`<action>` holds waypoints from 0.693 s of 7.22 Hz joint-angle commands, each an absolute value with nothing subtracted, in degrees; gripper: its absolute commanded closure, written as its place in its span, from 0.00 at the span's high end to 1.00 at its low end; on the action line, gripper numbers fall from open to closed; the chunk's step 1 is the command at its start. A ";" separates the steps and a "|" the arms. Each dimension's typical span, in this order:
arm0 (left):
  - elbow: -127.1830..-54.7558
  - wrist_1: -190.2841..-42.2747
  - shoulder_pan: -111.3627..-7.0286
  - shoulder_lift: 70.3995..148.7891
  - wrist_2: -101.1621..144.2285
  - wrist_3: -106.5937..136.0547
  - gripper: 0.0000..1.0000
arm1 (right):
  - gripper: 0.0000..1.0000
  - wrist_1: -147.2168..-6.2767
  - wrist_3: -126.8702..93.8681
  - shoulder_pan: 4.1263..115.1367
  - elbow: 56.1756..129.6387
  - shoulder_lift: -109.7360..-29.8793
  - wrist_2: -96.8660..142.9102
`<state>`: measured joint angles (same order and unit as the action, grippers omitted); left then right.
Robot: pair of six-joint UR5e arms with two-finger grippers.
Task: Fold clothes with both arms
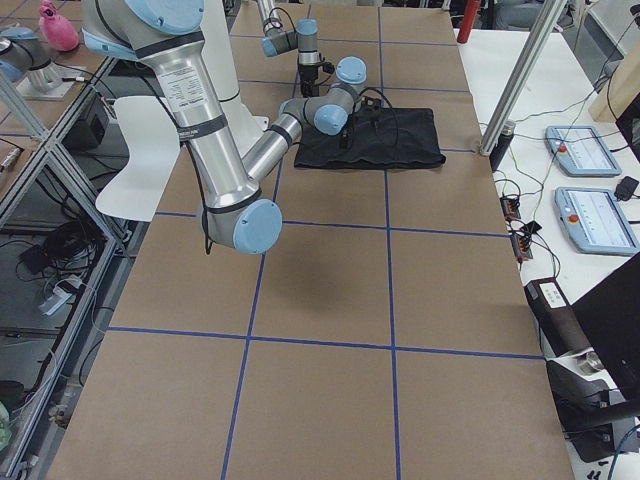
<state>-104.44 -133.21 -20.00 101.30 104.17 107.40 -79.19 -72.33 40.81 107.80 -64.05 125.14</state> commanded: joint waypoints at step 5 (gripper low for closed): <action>-103.71 -133.15 -19.86 101.25 104.24 107.40 0.81 | 1.00 -79.19 -72.33 40.69 107.67 -63.98 125.33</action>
